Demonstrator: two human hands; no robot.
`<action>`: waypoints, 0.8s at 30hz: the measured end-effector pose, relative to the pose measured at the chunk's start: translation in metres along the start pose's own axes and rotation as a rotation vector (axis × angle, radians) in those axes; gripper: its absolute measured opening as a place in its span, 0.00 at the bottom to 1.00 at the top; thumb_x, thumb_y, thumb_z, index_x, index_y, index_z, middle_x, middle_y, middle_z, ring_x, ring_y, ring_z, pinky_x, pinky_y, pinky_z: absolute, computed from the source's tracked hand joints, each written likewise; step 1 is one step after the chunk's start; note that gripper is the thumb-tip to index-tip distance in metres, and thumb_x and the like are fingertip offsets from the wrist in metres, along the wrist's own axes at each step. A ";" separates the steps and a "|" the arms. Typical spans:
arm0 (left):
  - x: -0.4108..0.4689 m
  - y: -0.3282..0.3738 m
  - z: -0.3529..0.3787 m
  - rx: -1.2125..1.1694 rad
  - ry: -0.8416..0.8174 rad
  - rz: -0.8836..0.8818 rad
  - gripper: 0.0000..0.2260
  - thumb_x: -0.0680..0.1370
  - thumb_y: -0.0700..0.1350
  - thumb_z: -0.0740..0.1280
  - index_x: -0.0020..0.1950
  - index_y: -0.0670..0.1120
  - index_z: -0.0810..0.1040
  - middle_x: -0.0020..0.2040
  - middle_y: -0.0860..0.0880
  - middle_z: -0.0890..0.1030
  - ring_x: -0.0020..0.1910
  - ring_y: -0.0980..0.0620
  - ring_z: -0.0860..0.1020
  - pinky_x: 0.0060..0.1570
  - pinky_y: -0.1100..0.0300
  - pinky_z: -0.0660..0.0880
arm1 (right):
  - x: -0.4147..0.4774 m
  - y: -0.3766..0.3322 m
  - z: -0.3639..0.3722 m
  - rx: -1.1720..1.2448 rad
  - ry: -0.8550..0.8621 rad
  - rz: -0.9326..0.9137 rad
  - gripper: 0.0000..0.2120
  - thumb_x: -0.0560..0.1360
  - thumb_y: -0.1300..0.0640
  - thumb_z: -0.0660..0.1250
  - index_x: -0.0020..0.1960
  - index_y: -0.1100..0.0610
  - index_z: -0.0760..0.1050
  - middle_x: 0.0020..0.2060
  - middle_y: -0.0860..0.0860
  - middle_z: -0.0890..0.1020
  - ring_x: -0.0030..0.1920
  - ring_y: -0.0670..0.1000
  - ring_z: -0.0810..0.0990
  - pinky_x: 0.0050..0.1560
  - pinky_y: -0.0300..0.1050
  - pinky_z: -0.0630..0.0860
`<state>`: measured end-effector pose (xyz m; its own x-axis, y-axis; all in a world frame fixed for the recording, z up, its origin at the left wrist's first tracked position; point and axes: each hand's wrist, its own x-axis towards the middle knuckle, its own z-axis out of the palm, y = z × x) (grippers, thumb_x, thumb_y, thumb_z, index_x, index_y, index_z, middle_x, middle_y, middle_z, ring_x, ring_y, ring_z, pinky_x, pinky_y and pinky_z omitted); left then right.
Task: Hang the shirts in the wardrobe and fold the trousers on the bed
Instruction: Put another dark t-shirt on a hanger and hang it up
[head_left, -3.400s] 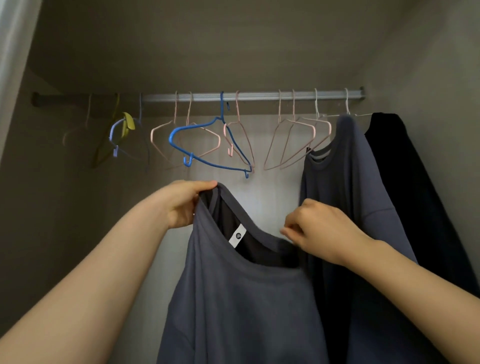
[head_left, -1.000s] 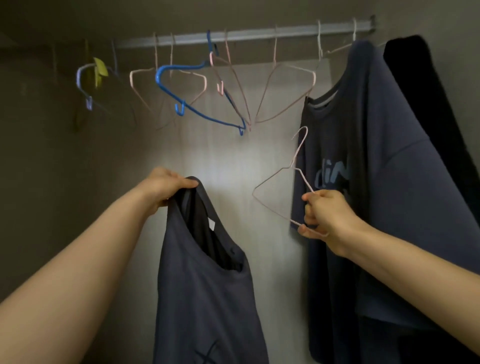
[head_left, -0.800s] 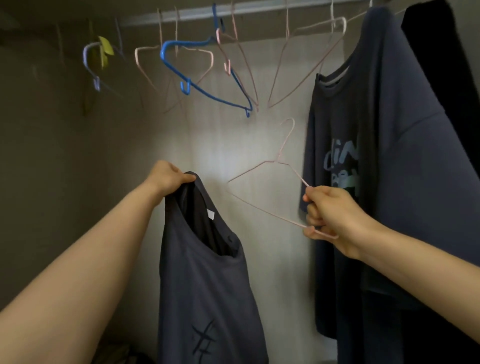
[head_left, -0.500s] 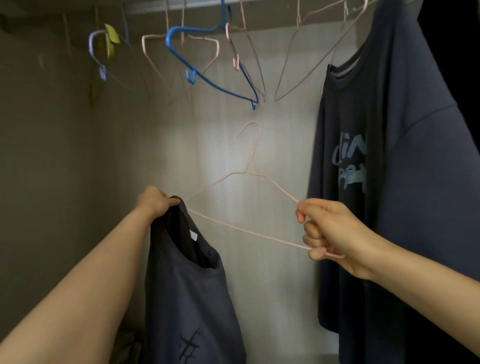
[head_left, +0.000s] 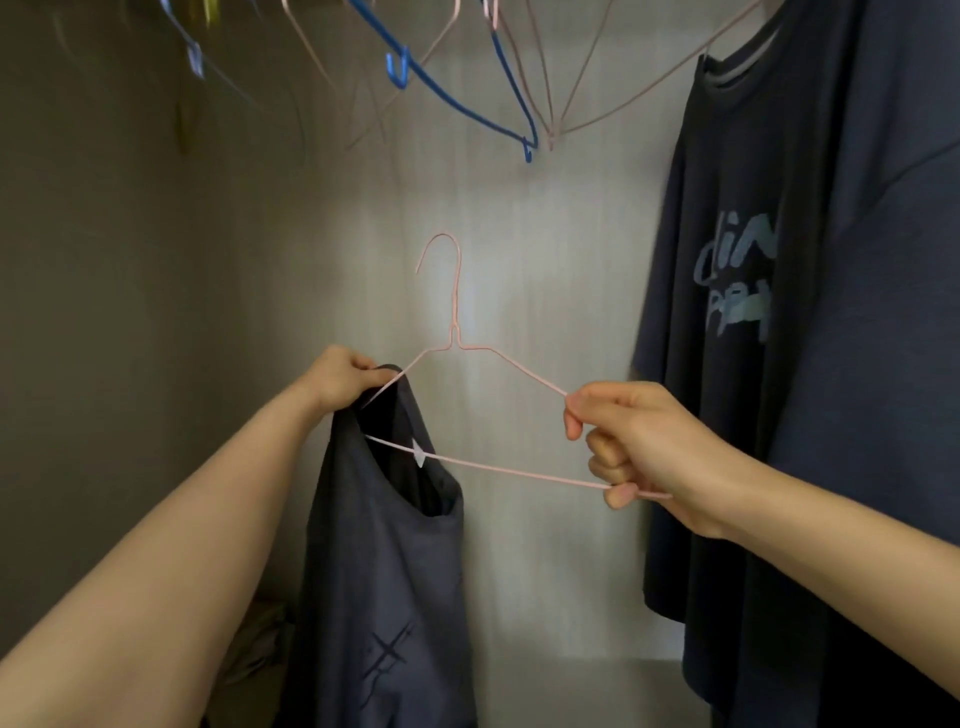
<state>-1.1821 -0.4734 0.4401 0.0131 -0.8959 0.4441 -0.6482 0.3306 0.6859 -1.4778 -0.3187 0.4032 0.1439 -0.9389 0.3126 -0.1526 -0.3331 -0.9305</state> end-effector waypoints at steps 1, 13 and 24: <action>-0.001 0.007 0.001 -0.035 0.004 0.032 0.14 0.76 0.46 0.73 0.44 0.32 0.82 0.36 0.44 0.74 0.38 0.51 0.70 0.34 0.61 0.66 | 0.002 0.001 0.002 0.007 0.000 0.003 0.14 0.82 0.57 0.59 0.38 0.57 0.71 0.26 0.50 0.57 0.25 0.49 0.53 0.24 0.37 0.59; -0.022 0.105 -0.008 -0.198 0.033 0.462 0.12 0.82 0.41 0.64 0.53 0.33 0.81 0.44 0.43 0.79 0.44 0.52 0.73 0.50 0.58 0.68 | 0.007 0.002 0.012 0.267 0.070 -0.213 0.17 0.83 0.52 0.59 0.36 0.56 0.70 0.23 0.48 0.58 0.22 0.46 0.54 0.23 0.36 0.59; -0.041 0.116 -0.024 -0.193 -0.003 0.624 0.14 0.80 0.53 0.66 0.40 0.45 0.80 0.37 0.53 0.77 0.38 0.61 0.71 0.41 0.67 0.65 | 0.000 -0.017 0.006 0.536 -0.332 -0.089 0.27 0.79 0.40 0.55 0.48 0.59 0.84 0.30 0.52 0.75 0.30 0.49 0.73 0.30 0.43 0.75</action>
<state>-1.2390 -0.3912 0.5152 -0.3239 -0.5191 0.7910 -0.3846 0.8361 0.3913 -1.4697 -0.3129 0.4176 0.4425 -0.8039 0.3974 0.3722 -0.2386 -0.8970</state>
